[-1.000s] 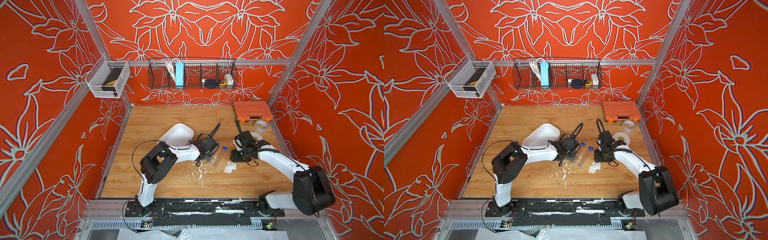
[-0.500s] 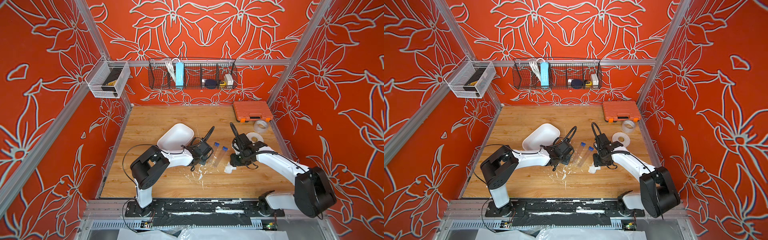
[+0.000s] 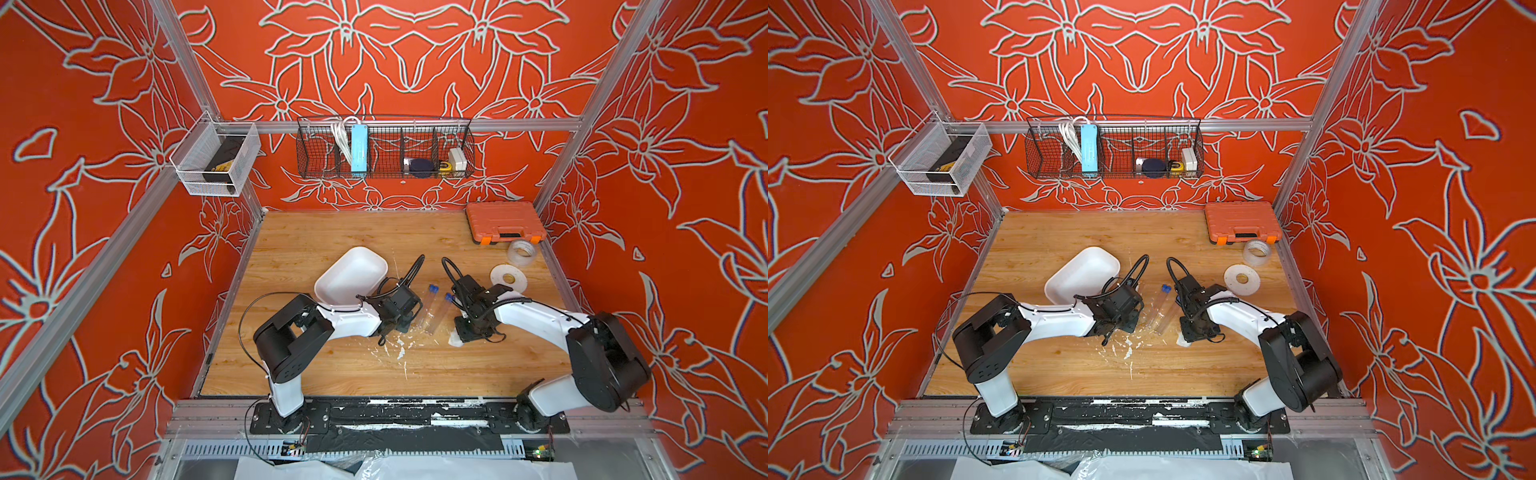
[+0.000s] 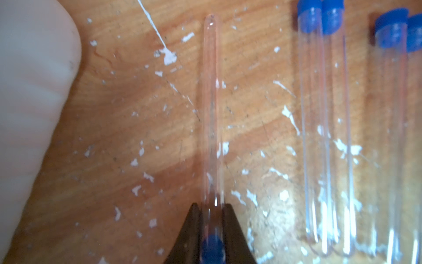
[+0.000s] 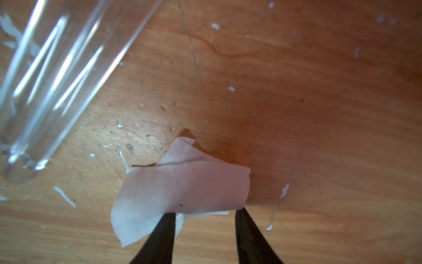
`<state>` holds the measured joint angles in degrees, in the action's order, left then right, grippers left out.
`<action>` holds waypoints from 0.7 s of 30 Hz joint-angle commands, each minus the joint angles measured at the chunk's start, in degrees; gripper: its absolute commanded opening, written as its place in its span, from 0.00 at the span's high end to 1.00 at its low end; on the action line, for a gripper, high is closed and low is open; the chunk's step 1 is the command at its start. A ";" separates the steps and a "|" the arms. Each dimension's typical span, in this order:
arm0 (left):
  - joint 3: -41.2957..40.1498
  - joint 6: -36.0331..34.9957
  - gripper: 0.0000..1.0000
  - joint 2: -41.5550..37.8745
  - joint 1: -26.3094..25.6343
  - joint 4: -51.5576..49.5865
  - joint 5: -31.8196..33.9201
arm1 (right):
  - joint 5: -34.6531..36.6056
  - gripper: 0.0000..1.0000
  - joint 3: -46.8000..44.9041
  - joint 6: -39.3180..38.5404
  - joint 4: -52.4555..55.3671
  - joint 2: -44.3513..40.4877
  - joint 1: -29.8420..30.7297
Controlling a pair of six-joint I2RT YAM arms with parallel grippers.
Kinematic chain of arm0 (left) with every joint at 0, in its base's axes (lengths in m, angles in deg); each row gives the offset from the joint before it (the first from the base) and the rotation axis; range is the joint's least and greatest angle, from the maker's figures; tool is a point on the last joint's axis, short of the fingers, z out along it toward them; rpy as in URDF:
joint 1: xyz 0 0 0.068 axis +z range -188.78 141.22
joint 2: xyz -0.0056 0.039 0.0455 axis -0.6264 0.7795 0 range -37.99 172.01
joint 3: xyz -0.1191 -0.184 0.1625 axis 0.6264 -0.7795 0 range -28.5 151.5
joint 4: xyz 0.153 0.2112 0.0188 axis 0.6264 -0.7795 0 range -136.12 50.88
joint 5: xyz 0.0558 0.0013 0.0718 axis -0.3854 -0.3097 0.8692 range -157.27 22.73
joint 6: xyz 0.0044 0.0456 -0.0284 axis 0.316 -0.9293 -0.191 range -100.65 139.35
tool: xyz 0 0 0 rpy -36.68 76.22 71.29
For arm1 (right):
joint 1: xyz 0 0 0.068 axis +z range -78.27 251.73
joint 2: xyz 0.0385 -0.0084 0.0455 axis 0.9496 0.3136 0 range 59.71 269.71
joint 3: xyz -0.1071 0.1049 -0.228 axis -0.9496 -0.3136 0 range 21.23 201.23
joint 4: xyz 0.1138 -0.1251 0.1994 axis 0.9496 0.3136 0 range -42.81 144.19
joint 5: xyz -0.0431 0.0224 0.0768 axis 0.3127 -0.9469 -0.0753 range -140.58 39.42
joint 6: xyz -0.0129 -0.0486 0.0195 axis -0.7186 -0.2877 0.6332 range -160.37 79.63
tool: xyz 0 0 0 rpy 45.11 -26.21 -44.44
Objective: Wipe the exteriors of test tubes
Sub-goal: Pick up the test tube at the center of the board.
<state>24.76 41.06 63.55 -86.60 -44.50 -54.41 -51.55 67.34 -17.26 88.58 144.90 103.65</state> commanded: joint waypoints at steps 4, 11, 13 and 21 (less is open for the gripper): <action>-3.81 0.29 0.87 -4.86 -1.17 -6.21 -7.51 | 2.07 0.87 0.07 1.14 -1.49 0.73 0.86; -6.26 0.96 0.87 -12.93 -1.23 -5.61 -12.62 | -1.15 1.00 -2.34 -0.53 -4.11 -7.19 1.38; -6.96 1.26 0.87 -15.27 -1.23 -5.68 -13.95 | -3.75 1.00 -3.30 -1.34 -5.02 -11.01 1.65; -10.47 3.27 0.87 -24.47 -1.73 -4.33 -20.76 | -9.21 1.00 -5.47 1.13 -7.53 -23.94 3.51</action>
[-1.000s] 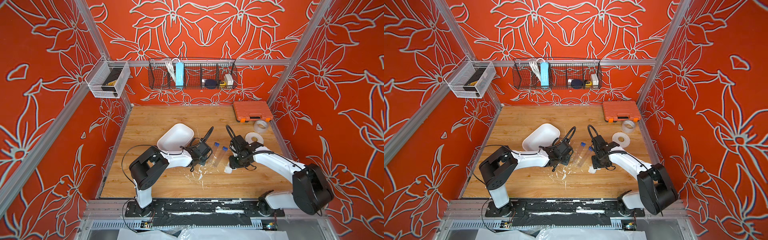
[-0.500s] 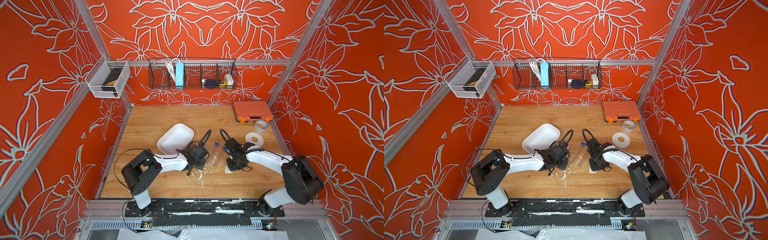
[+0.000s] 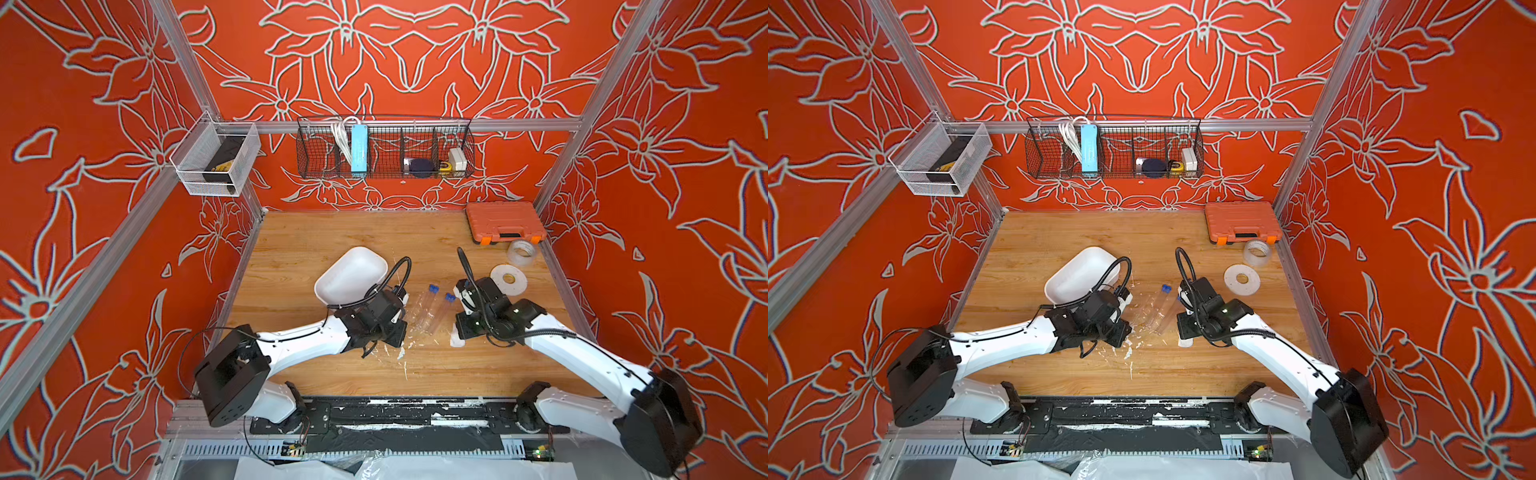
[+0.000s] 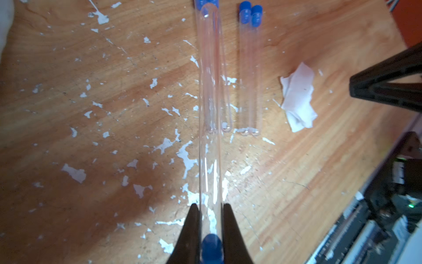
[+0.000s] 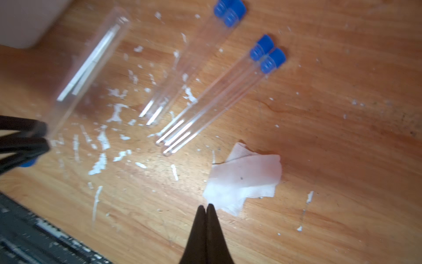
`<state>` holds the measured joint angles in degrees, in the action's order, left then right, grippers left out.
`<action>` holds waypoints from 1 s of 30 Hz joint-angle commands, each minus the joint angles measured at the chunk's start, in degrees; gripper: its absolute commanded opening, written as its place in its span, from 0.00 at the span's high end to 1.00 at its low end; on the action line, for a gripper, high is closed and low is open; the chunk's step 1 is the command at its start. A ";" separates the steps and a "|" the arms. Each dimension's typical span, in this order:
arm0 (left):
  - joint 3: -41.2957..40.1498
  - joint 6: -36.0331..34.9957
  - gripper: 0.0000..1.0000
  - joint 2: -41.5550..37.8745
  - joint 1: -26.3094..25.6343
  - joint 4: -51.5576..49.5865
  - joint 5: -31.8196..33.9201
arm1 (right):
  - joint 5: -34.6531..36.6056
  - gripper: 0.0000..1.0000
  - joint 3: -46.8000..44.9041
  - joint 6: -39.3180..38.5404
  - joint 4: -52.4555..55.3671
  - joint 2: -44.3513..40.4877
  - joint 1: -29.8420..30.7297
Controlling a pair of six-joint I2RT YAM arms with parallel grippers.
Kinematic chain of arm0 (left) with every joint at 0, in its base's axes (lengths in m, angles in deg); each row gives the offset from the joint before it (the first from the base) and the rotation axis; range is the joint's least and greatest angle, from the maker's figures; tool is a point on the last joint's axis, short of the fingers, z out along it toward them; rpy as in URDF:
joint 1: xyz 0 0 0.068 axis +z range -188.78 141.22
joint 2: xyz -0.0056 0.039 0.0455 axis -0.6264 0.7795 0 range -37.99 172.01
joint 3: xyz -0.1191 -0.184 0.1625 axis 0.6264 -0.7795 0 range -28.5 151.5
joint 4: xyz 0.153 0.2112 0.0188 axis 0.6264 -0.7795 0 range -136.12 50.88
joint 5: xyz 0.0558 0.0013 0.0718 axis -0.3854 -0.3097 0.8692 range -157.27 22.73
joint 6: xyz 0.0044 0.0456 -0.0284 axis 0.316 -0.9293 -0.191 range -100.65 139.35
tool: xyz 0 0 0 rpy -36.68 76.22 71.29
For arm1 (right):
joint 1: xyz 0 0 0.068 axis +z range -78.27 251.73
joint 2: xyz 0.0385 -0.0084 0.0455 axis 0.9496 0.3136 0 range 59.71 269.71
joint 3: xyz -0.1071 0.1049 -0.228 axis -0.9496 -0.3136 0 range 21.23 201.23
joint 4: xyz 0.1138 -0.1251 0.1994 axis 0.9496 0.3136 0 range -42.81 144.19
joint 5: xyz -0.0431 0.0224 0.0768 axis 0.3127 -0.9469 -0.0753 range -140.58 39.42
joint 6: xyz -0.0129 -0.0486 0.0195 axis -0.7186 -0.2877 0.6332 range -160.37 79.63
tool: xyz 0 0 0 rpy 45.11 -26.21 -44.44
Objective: Wipe the exteriors of test tubes
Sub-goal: Pick up the test tube at the center of the board, then pick up the cleaning item at the center of the board.
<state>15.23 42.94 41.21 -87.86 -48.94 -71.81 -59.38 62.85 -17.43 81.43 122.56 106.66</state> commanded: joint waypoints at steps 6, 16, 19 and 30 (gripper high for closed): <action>-2.30 2.26 0.87 -4.54 -1.19 -2.77 0.48 | 7.25 0.51 2.33 -0.13 9.67 4.60 0.49; -4.21 4.04 0.86 -7.15 -3.04 -3.65 2.57 | 6.43 0.43 3.40 -2.28 4.40 15.45 0.57; -4.09 4.32 0.86 -7.89 -3.08 -4.32 2.95 | 6.25 0.44 4.65 -3.48 3.29 18.46 0.83; -3.92 4.51 0.86 -8.14 -3.22 -4.76 3.39 | 9.27 0.73 5.50 -2.78 2.85 24.76 2.63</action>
<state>11.12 46.70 33.83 -90.66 -53.09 -69.25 -52.08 67.93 -21.19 83.97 146.98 108.72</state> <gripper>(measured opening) 0.144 0.294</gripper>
